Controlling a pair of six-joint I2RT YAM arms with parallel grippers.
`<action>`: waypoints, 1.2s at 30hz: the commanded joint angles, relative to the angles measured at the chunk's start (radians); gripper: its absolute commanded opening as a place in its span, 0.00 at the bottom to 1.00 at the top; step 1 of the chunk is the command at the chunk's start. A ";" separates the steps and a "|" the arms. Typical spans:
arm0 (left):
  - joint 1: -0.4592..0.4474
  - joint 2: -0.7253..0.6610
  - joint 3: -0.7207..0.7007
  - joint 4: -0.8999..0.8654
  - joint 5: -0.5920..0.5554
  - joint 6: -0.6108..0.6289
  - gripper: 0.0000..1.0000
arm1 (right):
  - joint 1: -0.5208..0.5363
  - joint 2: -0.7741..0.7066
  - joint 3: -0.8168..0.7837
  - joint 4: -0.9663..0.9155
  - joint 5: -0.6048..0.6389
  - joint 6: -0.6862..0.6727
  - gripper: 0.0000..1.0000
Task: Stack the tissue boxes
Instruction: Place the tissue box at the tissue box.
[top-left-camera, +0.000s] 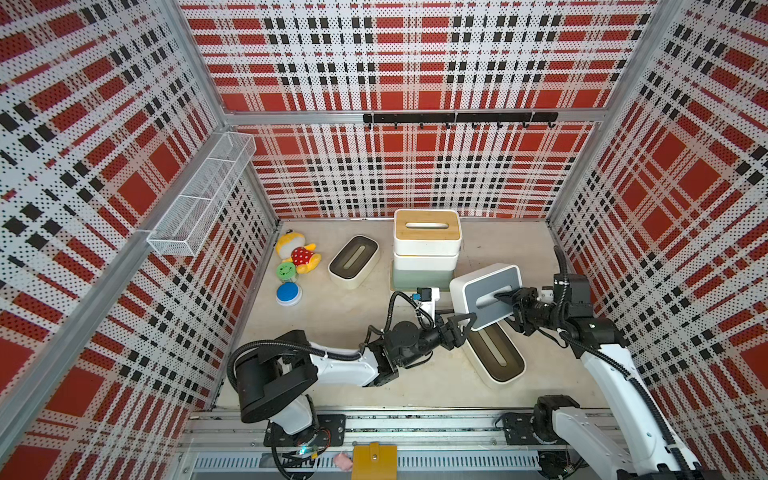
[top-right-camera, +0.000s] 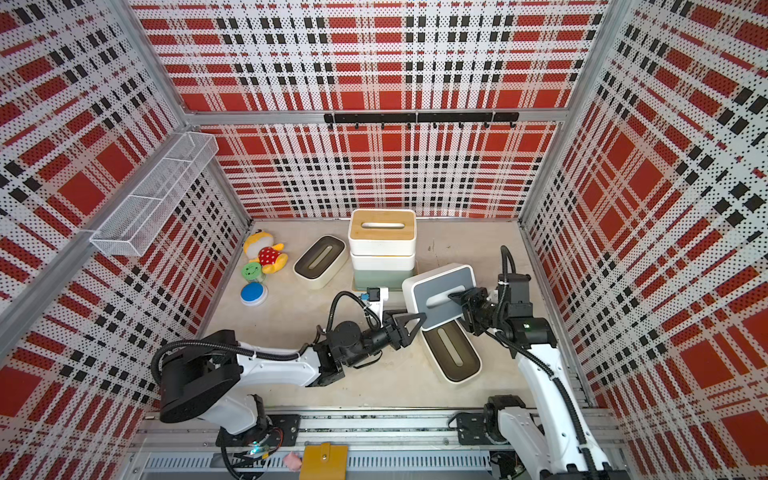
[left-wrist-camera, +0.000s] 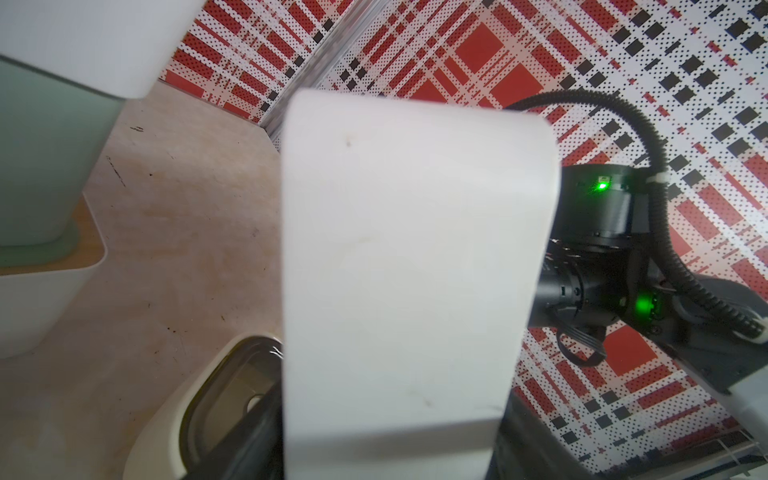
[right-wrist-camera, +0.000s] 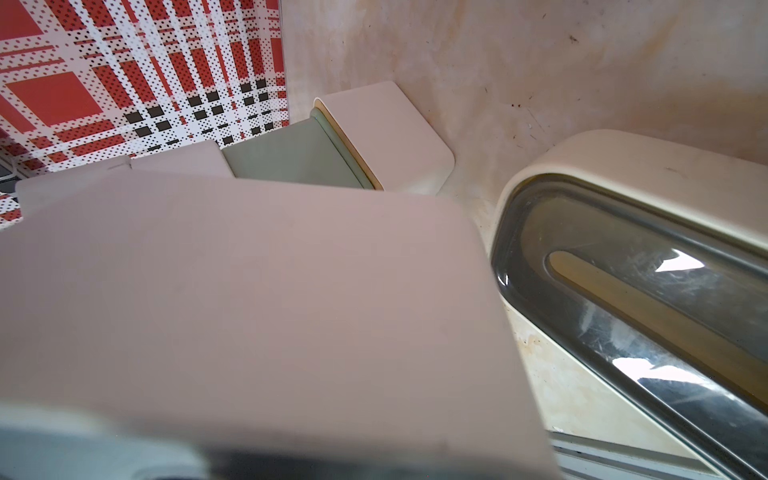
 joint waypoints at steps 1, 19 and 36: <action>-0.015 -0.024 -0.008 0.075 0.005 -0.007 0.69 | 0.004 0.009 -0.002 0.089 0.009 0.009 0.51; -0.010 0.002 0.033 0.059 -0.002 -0.057 0.55 | 0.015 -0.013 -0.005 0.104 0.026 -0.005 0.54; 0.000 -0.096 0.009 0.065 -0.024 -0.094 0.45 | 0.016 -0.083 0.025 0.105 0.068 -0.109 0.94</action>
